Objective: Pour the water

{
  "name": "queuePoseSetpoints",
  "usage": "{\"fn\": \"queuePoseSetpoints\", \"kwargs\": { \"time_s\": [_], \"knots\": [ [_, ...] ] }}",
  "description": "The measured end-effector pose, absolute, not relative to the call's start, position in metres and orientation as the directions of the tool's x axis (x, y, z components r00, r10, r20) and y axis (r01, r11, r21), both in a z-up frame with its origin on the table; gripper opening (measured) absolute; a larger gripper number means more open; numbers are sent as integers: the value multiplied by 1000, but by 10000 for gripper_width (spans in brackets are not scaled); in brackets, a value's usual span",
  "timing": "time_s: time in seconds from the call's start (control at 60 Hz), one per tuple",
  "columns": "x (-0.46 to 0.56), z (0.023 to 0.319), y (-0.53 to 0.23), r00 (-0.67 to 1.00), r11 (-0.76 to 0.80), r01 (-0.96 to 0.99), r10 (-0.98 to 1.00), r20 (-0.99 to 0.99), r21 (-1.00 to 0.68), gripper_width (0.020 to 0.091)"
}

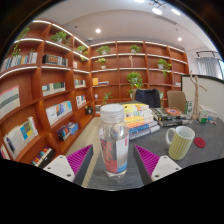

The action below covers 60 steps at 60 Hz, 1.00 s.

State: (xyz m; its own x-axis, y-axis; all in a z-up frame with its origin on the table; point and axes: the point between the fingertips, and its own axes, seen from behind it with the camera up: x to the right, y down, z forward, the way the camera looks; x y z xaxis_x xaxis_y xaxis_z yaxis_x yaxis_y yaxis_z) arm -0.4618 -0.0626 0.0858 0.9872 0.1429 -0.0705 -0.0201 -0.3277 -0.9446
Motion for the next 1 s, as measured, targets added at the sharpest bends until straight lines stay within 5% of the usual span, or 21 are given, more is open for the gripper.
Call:
{"fn": "queuePoseSetpoints", "kwargs": {
  "time_s": [0.083, 0.167, 0.4, 0.667, 1.0],
  "knots": [
    [-461, 85, -44, 989, -302, -18, 134, -61, -953, 768],
    [-461, 83, -32, 989, -276, -14, 136, -54, -961, 517],
    [-455, 86, -23, 989, -245, -31, 132, -65, -969, 354],
    [-438, 84, -17, 972, -333, -141, 132, -194, -932, 352],
    [-384, 114, 8, 634, -385, -737, -111, -765, -555, 353]
  ]
}}
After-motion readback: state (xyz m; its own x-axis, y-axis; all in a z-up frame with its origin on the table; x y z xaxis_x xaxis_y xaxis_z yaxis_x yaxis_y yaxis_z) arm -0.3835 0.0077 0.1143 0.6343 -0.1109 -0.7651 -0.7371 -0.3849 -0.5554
